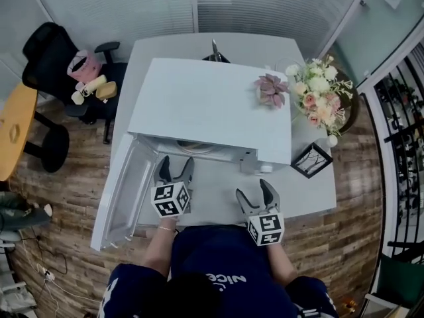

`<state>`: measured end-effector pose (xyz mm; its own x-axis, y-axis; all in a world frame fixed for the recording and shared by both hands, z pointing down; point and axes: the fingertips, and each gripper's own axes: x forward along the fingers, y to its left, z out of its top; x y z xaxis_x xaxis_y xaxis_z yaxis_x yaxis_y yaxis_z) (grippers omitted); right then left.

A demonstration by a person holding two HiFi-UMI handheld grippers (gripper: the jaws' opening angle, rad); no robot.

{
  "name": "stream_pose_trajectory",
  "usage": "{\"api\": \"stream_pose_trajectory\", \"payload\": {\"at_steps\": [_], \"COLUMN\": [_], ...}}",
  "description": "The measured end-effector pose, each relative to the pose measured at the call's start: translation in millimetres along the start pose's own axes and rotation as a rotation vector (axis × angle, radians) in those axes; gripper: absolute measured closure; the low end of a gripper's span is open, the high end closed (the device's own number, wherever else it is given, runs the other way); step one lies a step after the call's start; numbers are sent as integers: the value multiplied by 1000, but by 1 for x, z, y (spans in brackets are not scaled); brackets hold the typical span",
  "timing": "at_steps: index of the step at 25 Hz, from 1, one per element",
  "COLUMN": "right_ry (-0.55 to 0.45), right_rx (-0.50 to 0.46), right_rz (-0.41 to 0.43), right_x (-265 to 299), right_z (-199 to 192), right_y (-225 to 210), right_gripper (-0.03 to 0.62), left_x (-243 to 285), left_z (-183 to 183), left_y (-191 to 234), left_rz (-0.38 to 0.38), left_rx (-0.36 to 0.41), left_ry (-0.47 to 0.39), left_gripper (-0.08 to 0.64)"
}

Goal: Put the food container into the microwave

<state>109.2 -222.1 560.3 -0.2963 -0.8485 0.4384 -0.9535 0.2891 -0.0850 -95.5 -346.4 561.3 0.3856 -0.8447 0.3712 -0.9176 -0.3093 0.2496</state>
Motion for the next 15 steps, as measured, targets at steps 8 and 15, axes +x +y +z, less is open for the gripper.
{"api": "stream_pose_trajectory", "payload": {"at_steps": [8, 15], "right_ry": [-9, -12], "right_rx": [-27, -60], "right_rz": [134, 230], "right_x": [11, 19], "right_z": [3, 7], "right_y": [31, 53], "right_gripper": [258, 258], "left_x": [-53, -94], "left_z": [-20, -31], "left_y": [-23, -47], "left_rz": [-54, -131], "left_rx": [47, 76], "left_ry": [13, 11], "left_gripper": [227, 227]}}
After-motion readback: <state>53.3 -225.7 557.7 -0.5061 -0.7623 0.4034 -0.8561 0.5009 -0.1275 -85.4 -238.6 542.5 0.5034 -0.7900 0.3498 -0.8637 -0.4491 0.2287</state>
